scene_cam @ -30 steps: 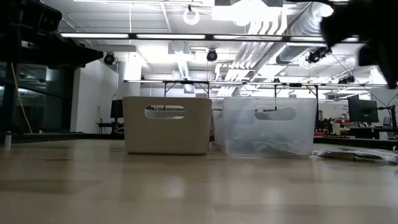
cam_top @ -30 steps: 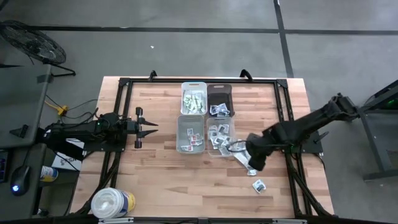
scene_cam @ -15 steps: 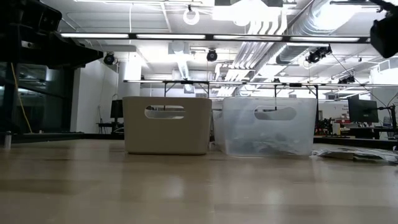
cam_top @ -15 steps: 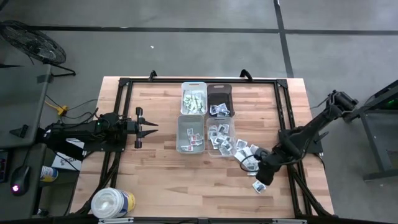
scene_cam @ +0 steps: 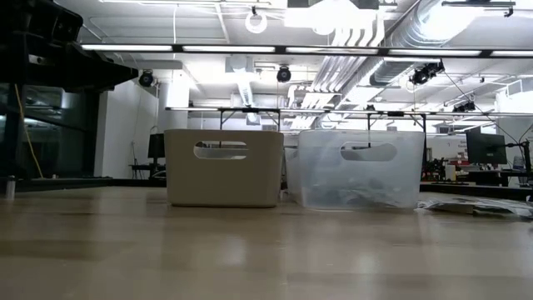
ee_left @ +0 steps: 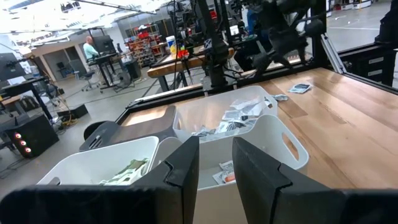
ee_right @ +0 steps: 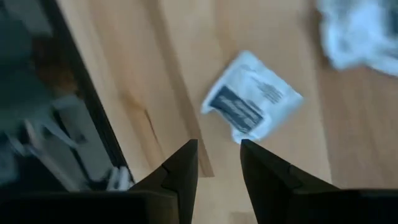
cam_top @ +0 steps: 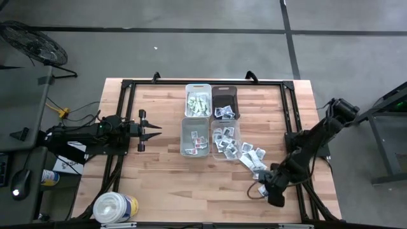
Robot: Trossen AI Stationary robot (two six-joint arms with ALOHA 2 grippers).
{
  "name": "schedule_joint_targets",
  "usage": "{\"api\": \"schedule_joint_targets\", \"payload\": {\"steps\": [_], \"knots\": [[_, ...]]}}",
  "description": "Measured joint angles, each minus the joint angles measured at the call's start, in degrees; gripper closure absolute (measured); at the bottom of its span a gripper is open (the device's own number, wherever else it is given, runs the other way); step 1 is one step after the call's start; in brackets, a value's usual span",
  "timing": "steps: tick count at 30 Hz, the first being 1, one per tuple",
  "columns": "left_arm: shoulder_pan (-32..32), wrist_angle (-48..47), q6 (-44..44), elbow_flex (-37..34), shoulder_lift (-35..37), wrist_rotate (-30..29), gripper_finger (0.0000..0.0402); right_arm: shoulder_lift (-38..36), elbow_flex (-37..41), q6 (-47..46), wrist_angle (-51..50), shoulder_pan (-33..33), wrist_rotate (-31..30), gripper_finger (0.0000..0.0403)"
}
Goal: Pick & Place First Aid Supplies
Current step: Put the gray towelette pack into the transparent bin
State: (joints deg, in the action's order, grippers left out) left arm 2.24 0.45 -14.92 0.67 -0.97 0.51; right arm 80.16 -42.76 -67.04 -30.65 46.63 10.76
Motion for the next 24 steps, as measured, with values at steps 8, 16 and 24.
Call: {"api": "schedule_joint_targets", "payload": {"steps": [8, 16, 24], "knots": [[-0.01, 0.02, 0.01, 0.00, -0.02, 0.00, 0.0305, 6.46, -3.41, 21.73, 1.13, 3.18, -1.98, 0.0289], [-0.01, 0.00, 0.01, 0.00, -0.01, 0.00, 0.0305, 10.12, -5.23, 29.90, -1.90, 5.64, -8.96, 0.0289], [-0.02, 0.01, 0.00, 0.00, -0.01, 0.00, 0.0305, 12.04, -5.23, 31.55, -2.46, 6.75, -12.22, 0.0289]]}}
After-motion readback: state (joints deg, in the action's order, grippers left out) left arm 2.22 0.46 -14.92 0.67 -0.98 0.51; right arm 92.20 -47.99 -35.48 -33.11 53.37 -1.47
